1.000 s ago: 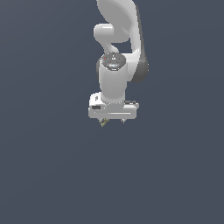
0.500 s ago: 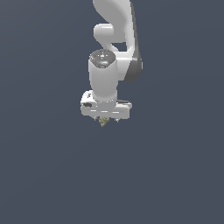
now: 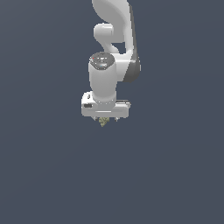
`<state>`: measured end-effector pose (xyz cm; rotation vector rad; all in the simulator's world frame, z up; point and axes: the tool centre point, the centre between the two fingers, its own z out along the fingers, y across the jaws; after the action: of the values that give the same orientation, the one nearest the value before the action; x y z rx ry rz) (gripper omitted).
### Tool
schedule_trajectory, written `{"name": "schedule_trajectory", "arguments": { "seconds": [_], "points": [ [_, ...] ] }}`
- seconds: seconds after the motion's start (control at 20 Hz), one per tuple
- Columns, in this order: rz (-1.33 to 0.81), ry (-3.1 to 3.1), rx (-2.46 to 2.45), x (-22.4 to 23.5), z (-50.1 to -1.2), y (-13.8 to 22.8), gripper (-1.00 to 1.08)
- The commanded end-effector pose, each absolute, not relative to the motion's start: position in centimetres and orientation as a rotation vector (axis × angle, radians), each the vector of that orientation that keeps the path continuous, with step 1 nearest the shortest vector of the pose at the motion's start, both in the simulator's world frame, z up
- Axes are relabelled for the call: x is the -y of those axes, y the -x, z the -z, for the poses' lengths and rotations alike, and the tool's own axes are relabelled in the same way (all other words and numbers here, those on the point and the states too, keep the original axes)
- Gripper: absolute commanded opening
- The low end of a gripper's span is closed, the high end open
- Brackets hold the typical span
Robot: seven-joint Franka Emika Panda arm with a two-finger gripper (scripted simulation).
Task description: Pick up the object and move it to a goal position.
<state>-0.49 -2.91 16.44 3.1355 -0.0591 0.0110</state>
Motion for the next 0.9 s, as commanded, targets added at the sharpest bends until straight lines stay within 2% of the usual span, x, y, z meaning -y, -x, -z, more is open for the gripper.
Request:
{"name": "schedule_trajectory", "arguments": {
  "seconds": [0.0, 0.85],
  "points": [
    [-0.009, -3.136, 0.01, 3.1, -15.8, 1.0, 1.0],
    [-0.001, -3.09, -0.548, 4.6, -9.8, 7.7, 1.0]
  ]
}}
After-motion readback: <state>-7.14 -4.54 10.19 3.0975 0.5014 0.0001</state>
